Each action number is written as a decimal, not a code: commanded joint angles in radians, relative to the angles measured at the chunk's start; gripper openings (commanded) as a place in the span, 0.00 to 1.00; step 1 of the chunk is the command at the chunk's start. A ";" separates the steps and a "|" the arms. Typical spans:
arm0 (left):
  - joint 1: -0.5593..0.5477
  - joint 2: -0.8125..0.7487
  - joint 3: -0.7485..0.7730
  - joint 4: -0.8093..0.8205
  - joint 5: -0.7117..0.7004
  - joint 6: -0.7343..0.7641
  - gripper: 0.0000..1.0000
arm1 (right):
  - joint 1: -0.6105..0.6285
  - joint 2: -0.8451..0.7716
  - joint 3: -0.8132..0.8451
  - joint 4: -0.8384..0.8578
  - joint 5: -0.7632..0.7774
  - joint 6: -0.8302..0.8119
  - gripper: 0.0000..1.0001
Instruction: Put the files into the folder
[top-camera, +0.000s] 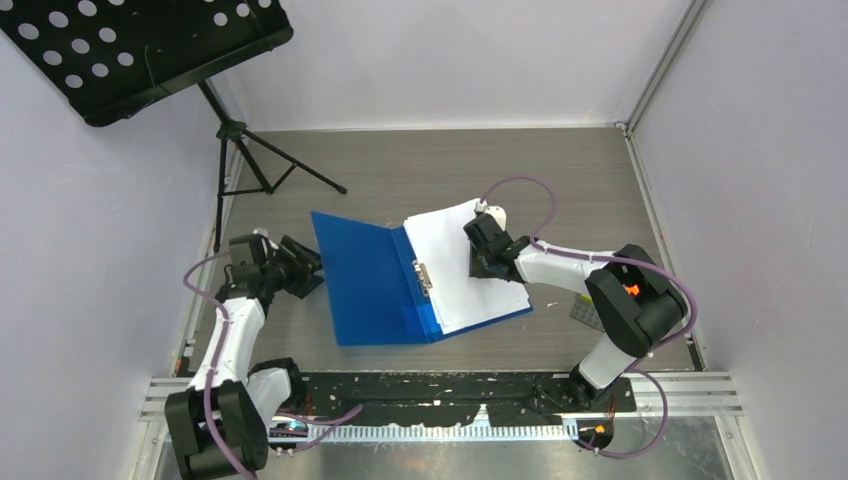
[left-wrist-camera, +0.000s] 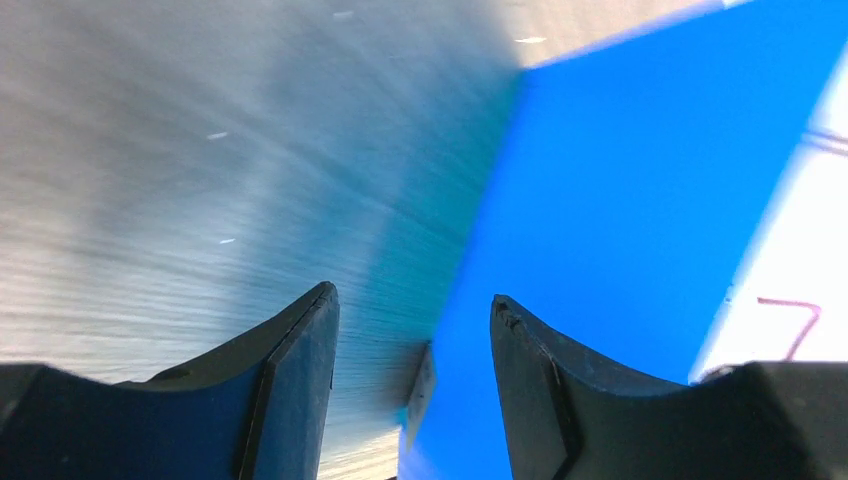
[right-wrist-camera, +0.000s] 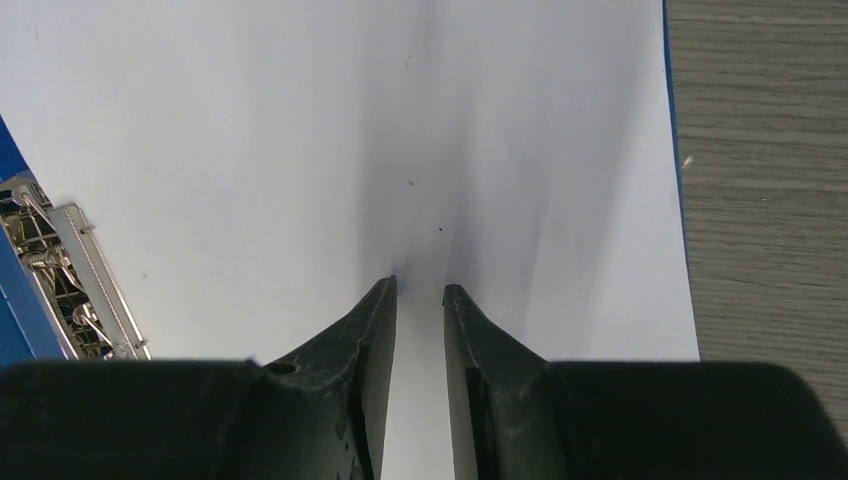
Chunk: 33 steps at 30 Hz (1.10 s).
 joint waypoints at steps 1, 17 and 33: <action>-0.085 -0.056 0.158 -0.027 0.068 -0.013 0.56 | 0.012 0.029 -0.033 -0.019 -0.089 0.024 0.29; -0.714 0.439 0.527 -0.061 -0.289 -0.181 0.49 | 0.013 -0.200 -0.123 0.044 -0.191 0.220 0.28; -0.820 0.716 0.739 -0.242 -0.377 0.035 0.61 | -0.165 -0.666 0.026 -0.269 -0.157 0.056 0.79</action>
